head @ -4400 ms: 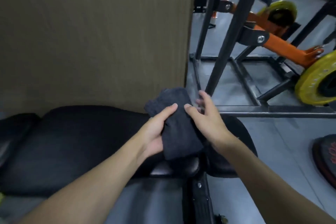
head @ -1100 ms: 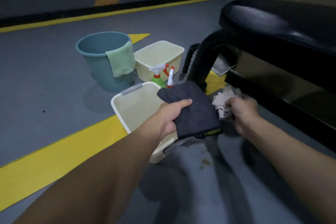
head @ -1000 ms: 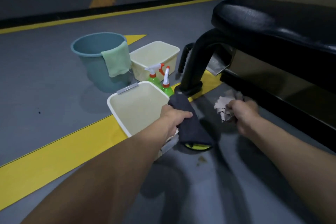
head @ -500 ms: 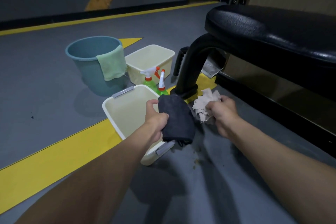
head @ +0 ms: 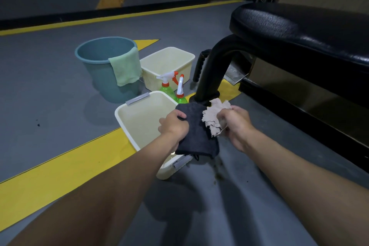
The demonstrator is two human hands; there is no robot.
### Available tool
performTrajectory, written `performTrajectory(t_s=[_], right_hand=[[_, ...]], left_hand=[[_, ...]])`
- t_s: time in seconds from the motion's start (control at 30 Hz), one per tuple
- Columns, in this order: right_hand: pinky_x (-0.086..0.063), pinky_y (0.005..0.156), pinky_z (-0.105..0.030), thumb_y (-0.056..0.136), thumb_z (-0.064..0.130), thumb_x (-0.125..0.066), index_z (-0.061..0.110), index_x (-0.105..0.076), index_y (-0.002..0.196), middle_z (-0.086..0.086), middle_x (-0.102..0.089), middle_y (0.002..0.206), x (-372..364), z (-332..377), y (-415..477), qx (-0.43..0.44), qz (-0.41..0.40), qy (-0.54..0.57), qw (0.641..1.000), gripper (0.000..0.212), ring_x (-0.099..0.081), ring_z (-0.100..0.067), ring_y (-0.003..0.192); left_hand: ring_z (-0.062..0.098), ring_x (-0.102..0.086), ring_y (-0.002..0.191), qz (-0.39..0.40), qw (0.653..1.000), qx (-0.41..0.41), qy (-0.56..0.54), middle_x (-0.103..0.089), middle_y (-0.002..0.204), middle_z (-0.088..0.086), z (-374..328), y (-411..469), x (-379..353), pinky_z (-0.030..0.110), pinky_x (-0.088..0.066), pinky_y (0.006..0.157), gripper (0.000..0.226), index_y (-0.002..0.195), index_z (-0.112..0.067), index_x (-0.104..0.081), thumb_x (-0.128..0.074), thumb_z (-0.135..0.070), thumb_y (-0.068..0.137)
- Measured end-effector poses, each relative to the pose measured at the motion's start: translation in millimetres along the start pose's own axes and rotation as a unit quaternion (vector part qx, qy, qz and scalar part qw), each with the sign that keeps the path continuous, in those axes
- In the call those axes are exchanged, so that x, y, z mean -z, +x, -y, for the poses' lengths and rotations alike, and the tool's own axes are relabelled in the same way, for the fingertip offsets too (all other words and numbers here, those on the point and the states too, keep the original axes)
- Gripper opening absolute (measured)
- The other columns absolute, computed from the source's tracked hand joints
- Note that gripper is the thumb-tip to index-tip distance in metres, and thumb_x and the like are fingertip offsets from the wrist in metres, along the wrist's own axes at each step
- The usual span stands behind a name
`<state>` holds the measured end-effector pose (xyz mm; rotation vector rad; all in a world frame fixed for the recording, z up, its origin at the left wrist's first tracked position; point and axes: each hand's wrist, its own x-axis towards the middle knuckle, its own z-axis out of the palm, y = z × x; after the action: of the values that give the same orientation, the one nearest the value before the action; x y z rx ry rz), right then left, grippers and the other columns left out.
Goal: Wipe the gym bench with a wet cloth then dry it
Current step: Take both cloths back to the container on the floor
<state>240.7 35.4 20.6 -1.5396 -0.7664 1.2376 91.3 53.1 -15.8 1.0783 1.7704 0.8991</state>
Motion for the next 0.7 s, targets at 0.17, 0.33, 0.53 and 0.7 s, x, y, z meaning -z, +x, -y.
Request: performTrajectory(t_s=[0.17,0.33,0.53,0.7], right_hand=[[-0.044,0.055,-0.035,0.077,-0.005,-0.049,0.009,-0.055,0.083,-0.013,-0.054,0.069,-9.1,1.3,-4.9,0.002,0.023,-0.017,1.0,0.016,-0.051,-0.027,0.062],[-0.053,0.062,-0.036,0.088,-0.007,-0.042,0.0,-0.062,0.08,-0.017,-0.064,0.066,-20.6,6.7,-16.2,-0.026,0.116,0.02,0.993,0.022,-0.062,-0.029,0.061],[-0.056,0.062,-0.032,0.096,0.003,-0.053,0.003,-0.067,0.105,-0.017,-0.073,0.094,-48.7,7.5,-30.6,-0.015,0.231,-0.044,0.972,0.016,-0.07,-0.024,0.077],[-0.054,0.066,-0.038,0.079,0.011,-0.079,0.012,-0.054,0.112,-0.012,-0.065,0.101,-70.4,-7.1,-41.2,0.054,0.236,-0.346,0.907,0.041,-0.065,-0.026,0.083]], left_hand=[[0.027,-0.04,0.106,-0.023,0.995,-0.054,0.079,-0.047,0.11,0.002,-14.6,-7.3,10.8,0.038,-0.041,0.095,0.021,0.097,-0.024,-0.063,-0.045,-0.03,0.089],[0.022,-0.059,0.072,0.069,0.994,-0.028,-0.085,-0.065,0.077,0.001,-36.3,-15.4,35.2,0.032,-0.04,0.062,0.039,0.089,-0.012,-0.066,-0.056,-0.049,0.088],[0.021,-0.067,0.074,0.156,0.98,0.013,-0.122,-0.071,0.086,0.011,-22.1,-18.0,80.9,0.033,-0.056,0.066,0.017,0.1,-0.002,-0.066,-0.071,-0.012,0.087],[0.013,-0.064,0.05,0.112,0.989,0.033,-0.086,-0.069,0.069,0.004,9.8,-33.8,114.2,0.029,-0.057,0.051,0.013,0.099,-0.002,-0.066,-0.069,-0.004,0.087]])
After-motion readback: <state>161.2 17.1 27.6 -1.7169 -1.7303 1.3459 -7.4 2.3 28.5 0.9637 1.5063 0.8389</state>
